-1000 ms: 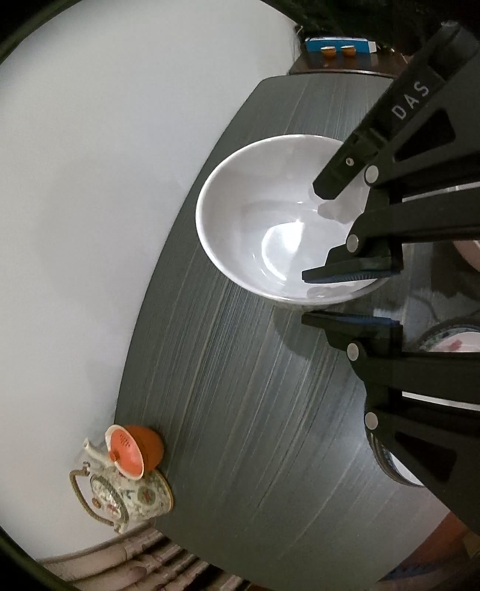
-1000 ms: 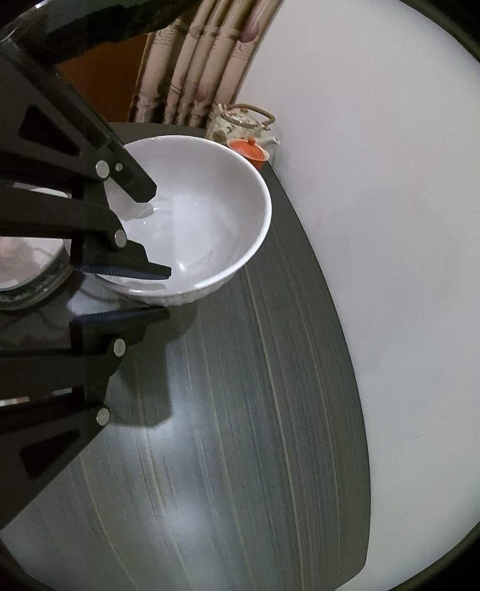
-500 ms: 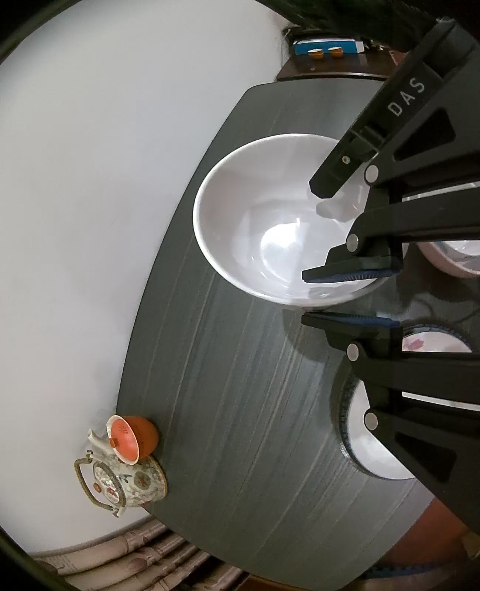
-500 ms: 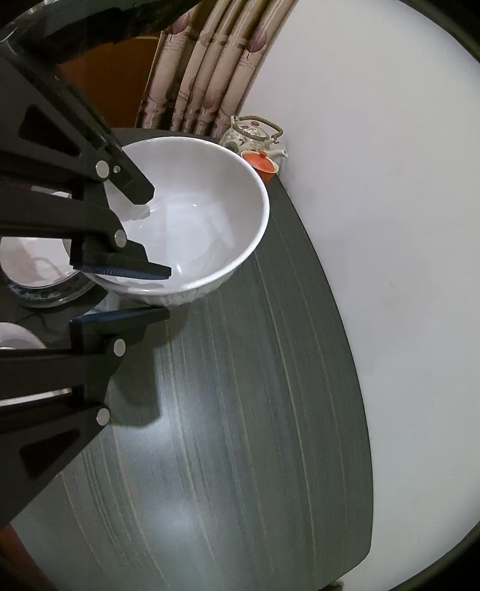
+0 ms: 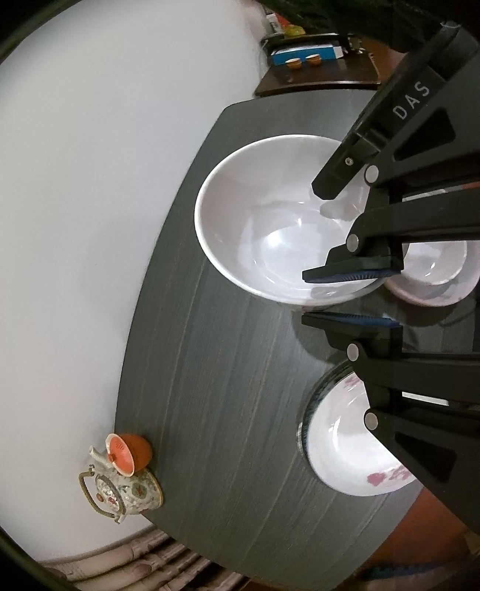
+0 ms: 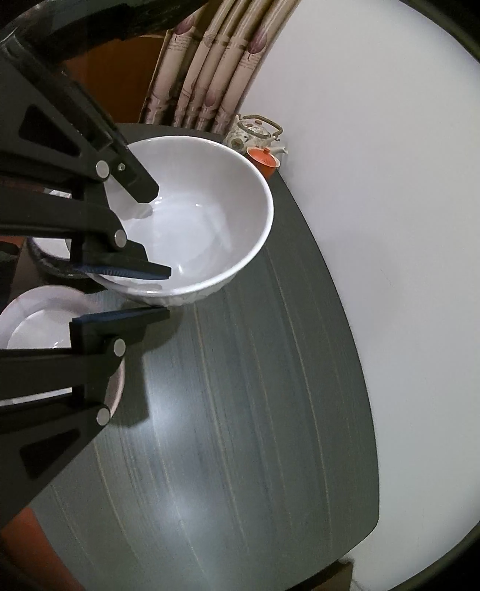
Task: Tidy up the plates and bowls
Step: 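Lift and carry the small white bowl over the nested bowls, then lower the small white bowl into the nested bowls with the left tool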
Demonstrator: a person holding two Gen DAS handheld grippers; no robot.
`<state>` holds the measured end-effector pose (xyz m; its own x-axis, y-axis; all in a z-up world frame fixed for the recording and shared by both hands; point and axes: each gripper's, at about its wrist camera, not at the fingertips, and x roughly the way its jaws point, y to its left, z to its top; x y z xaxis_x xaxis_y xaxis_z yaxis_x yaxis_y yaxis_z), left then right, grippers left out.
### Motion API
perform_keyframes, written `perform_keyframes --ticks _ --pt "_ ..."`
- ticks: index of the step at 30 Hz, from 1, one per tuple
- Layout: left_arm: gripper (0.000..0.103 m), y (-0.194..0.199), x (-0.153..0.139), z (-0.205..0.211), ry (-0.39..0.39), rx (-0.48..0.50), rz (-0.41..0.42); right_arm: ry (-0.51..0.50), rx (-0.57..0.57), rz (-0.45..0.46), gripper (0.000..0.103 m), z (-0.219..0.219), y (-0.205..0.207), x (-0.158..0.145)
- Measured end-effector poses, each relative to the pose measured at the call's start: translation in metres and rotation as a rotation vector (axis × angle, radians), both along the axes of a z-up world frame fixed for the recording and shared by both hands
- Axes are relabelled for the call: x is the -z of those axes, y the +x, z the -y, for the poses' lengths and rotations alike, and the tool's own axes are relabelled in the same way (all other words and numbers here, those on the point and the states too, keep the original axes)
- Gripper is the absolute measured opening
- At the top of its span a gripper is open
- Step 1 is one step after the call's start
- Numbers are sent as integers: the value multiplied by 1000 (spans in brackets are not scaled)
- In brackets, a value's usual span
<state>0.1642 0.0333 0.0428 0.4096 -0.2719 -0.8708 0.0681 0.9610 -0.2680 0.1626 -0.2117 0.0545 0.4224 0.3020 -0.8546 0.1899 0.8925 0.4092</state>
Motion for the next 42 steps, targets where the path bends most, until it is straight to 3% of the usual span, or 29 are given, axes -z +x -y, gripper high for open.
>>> perform_keyframes --ticks 16,29,42 --pt "13 -57 -2 22 -32 73 -14 -50 27 7 16 -4 -40 -1" --pt "13 -86 32 35 -12 124 -112 -60 40 -67 16 -5 -68 36" --pt "13 -92 64 48 25 134 -184 -60 32 -142 16 -9 -65 73"
